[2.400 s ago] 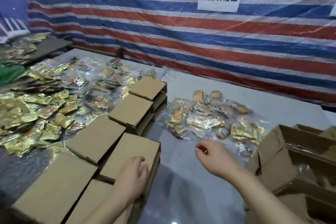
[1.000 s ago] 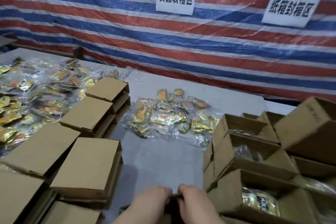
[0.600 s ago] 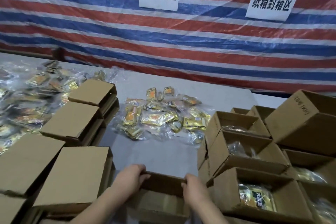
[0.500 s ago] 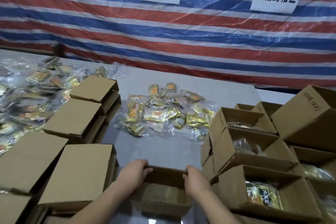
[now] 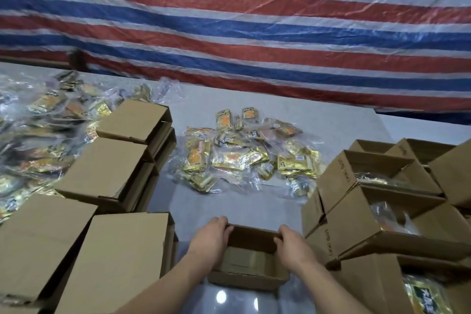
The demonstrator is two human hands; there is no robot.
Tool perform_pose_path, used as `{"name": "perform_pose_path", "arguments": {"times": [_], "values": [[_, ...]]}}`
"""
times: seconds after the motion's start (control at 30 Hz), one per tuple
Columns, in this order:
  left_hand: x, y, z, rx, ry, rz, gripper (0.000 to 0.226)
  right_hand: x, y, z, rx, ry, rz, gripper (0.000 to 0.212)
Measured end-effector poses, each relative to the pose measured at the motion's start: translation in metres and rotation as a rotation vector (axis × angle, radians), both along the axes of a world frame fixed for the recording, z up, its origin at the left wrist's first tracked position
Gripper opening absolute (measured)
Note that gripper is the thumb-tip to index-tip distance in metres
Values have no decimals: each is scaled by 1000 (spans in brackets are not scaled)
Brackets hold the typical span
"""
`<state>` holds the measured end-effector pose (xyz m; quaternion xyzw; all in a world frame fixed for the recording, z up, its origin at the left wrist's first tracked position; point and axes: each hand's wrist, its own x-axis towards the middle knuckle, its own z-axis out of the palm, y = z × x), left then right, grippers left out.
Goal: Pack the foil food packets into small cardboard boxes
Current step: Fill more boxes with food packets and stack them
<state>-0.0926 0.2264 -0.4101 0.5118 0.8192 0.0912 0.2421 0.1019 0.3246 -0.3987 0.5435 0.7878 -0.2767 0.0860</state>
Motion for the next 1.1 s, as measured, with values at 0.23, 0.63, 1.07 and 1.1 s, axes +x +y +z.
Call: {"name": "perform_pose_path", "arguments": {"times": [0.23, 0.63, 1.07, 1.1], "values": [[-55, 52, 8, 178, -41, 211, 42, -5, 13, 24, -160, -63, 42, 38], [-188, 197, -45, -127, 77, 388, 103, -31, 44, 30, -60, 147, -15, 37], [-203, 204, -65, -9, 75, 540, 94, -42, 56, 17, 55, 283, -202, 14], [-198, 201, -49, 30, 76, 516, 92, -46, 58, 23, 56, 321, -221, 16]]}}
